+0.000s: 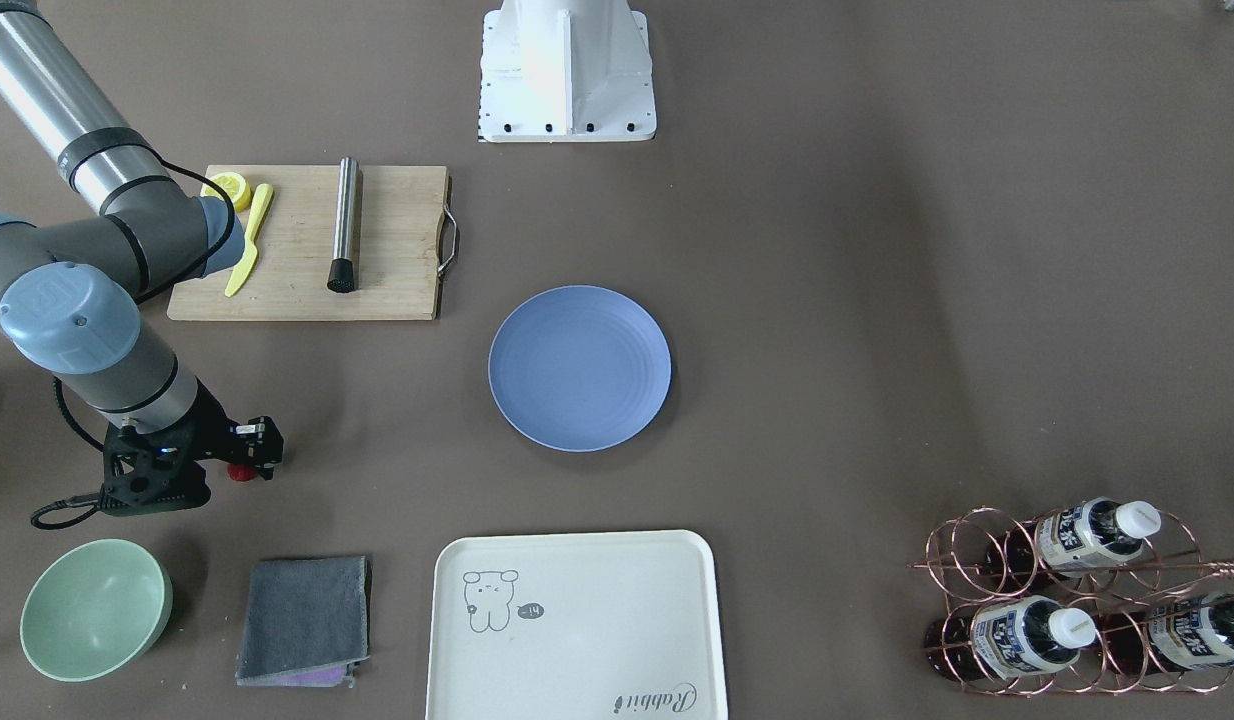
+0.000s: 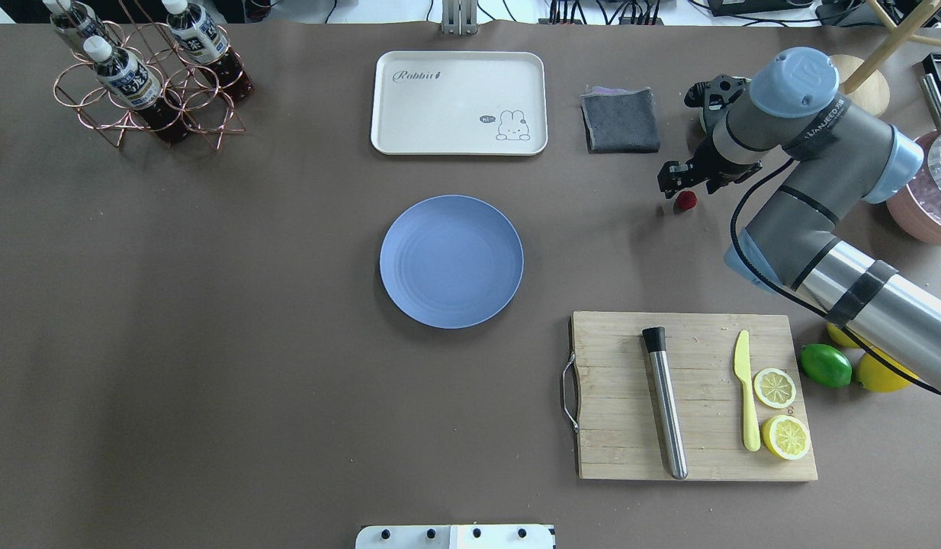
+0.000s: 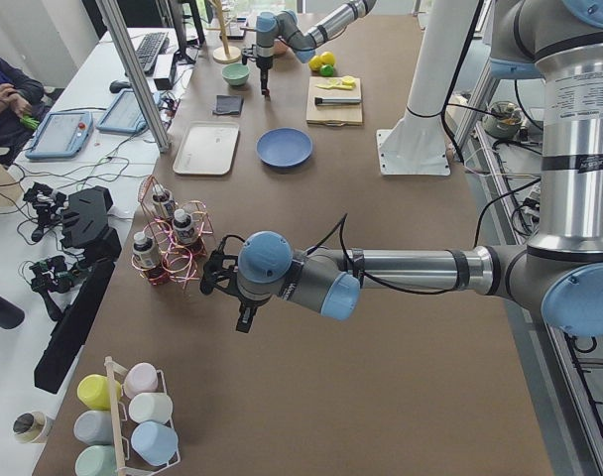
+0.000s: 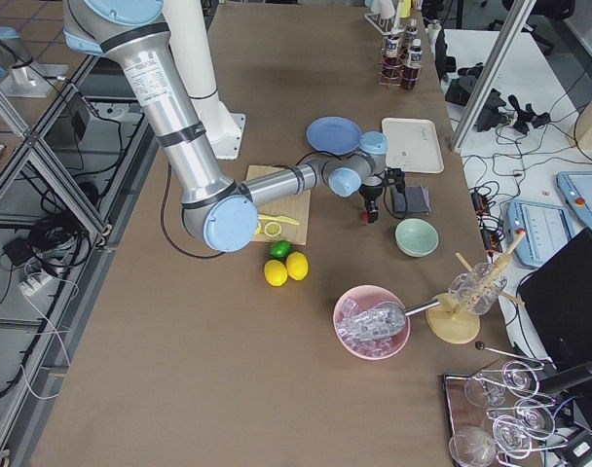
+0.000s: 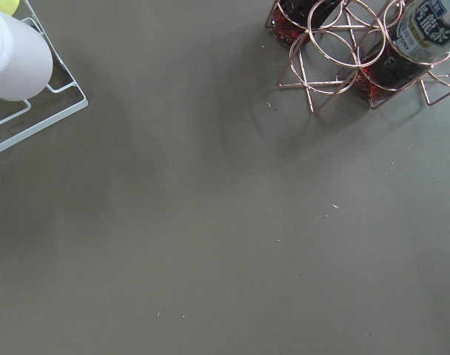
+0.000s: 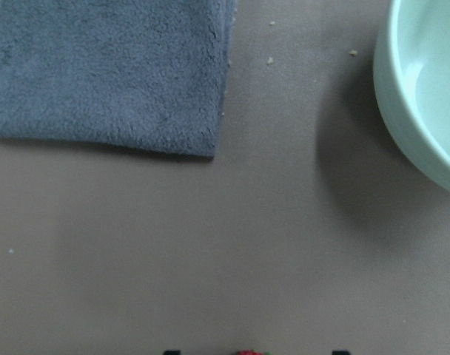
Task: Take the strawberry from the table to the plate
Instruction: 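Lower the right gripper and grasp the red strawberry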
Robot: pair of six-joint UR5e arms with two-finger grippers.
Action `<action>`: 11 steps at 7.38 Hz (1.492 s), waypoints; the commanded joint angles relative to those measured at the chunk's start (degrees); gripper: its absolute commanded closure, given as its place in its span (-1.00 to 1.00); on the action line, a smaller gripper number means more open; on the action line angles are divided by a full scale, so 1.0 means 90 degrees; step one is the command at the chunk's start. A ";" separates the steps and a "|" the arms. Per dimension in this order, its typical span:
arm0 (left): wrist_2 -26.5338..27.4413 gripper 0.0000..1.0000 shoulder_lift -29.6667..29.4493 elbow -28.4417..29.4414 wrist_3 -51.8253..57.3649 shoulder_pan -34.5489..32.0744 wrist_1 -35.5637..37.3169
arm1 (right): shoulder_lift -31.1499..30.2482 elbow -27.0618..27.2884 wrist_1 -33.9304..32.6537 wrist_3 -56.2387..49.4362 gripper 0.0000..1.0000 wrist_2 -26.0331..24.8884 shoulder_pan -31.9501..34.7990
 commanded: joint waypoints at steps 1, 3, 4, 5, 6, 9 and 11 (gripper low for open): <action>-0.0002 -0.96 0.0000 0.0003 0.0000 -0.0004 0.0001 | -0.0054 -0.0001 0.0009 0.0000 -0.44 -0.0078 -0.0083; 0.0008 -0.96 0.0000 0.0003 0.0000 -0.0004 0.0010 | -0.0055 -0.0001 0.0009 0.0000 -0.32 -0.0088 -0.0103; 0.0008 -0.96 0.0000 0.0003 0.0000 -0.0004 0.0001 | -0.0045 -0.0001 0.0000 0.0000 0.51 -0.0078 -0.0103; 0.0008 -0.96 0.0000 0.0003 0.0000 -0.0004 0.0001 | -0.0045 0.0009 0.0009 -0.0010 1.00 -0.0059 -0.0103; 0.0008 -0.96 0.0000 0.0003 0.0000 -0.0004 0.0001 | 0.0023 0.0173 0.0000 0.0009 1.00 -0.0010 -0.0103; 0.0037 -0.96 0.0000 0.0032 0.0000 -0.0014 0.0097 | 0.0169 0.0915 -0.0108 0.1244 1.00 0.0205 -0.0209; 0.0211 -0.96 0.0029 0.0013 0.0010 -0.0033 0.0323 | 0.0888 0.0936 -0.0690 0.2231 1.00 0.0079 -0.0637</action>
